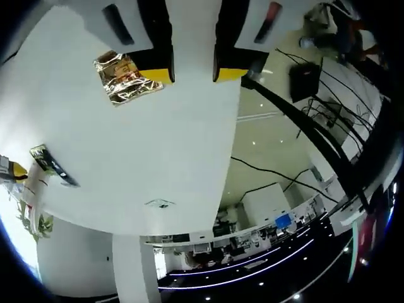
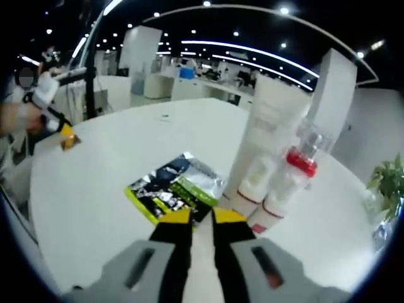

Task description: Arrange the skincare products in the storage area until every visible bottle or jar stands upright without overlapping.

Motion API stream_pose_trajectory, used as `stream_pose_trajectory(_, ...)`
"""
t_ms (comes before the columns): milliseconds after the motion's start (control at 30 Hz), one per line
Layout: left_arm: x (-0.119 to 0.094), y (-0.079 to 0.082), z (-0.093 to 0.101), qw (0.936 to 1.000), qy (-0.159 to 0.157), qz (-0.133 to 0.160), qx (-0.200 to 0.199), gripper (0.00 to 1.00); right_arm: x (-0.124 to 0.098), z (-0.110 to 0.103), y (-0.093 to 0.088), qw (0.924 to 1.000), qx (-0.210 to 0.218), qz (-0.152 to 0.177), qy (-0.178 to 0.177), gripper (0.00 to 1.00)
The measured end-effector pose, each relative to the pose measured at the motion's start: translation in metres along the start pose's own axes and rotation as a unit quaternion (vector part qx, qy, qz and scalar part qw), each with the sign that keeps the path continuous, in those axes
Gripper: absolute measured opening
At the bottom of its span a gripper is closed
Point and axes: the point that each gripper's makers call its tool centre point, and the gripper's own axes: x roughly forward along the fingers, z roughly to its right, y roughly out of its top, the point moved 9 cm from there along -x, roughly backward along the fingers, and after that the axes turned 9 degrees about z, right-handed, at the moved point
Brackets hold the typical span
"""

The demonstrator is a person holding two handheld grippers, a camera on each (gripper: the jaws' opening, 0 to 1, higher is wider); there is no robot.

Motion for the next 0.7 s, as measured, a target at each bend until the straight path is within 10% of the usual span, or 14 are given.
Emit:
stream_pose_trajectory(300, -0.019, 0.012, 0.026, 0.9885, -0.09, -0.013, -0.12, 0.4, -0.002, 0.004, -0.005, 0.9999, 0.003, -0.01, -0.002, 0.11)
stream_pose_trajectory(700, -0.001, -0.001, 0.048, 0.9907, -0.054, -0.11, -0.058, 0.59, -0.004, 0.004, -0.003, 1.0, 0.002, -0.002, 0.005, 0.11)
